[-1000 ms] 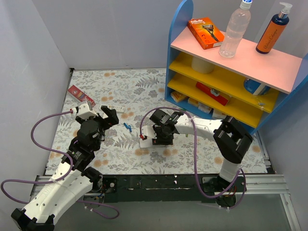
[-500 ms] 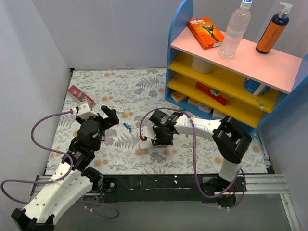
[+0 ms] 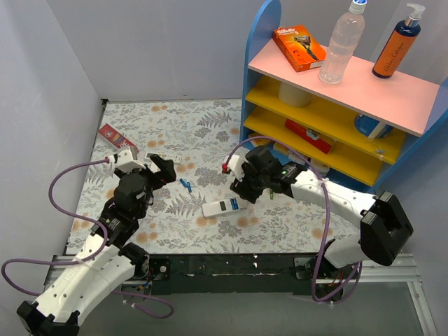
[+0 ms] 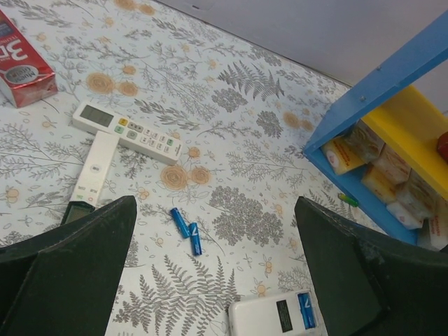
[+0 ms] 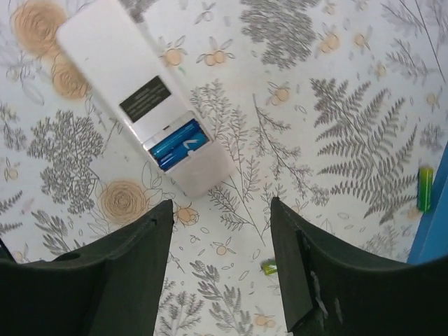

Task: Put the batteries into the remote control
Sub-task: Load the battery cover into the remote control.

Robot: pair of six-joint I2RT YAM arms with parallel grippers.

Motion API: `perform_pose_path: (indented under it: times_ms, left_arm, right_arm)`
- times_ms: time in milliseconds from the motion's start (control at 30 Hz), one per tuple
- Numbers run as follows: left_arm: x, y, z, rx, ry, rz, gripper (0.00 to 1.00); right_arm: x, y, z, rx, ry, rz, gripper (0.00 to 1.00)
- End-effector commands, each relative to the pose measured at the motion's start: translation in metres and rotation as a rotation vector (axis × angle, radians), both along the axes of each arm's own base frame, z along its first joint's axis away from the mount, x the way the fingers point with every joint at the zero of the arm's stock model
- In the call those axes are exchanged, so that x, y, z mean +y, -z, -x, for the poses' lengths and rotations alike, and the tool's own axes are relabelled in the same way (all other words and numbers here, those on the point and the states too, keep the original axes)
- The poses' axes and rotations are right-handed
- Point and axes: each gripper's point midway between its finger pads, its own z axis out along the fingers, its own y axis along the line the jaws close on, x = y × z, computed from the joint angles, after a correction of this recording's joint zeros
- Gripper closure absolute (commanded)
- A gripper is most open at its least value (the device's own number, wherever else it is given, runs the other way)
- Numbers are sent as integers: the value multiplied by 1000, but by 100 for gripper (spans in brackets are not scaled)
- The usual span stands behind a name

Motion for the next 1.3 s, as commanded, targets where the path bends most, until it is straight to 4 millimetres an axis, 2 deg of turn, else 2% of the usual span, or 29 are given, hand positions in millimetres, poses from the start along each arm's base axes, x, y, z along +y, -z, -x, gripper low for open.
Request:
perform_pose_path:
  times_ms: [0,33,100,133,300,400,533,800,1067,1267]
  left_arm:
    - [-22,20,-3,94,80,36,2]
    - [-27,25,-2,127,98,42,2]
    - [-42,50,-2,236,149,43,2]
    - [-47,61,1,291,158,62,2]
    - [-82,132,18,600,282,86,2]
    - [-90,162,29,725,304,99,2]
    - [-93,184,36,806,300,93,2]
    - [-101,196,43,843,318,89,2]
    - [-115,214,54,887,328,32,2]
    - [-122,224,61,916,338,-11,3]
  right_arm:
    - [0,-8,-20,94,370,-196,37]
    - [-2,-4,-19,151,482,-224,37]
    - [-6,9,-13,210,569,-235,38]
    - [-2,9,-12,249,627,-280,39]
    - [-3,32,-2,346,756,-343,44]
    - [-5,46,-1,363,799,-354,46]
    - [-4,54,-3,367,813,-369,48]
    - [0,64,-5,380,827,-368,49]
    - [-9,74,-10,340,856,-322,49]
    - [-7,82,-4,364,829,-290,49]
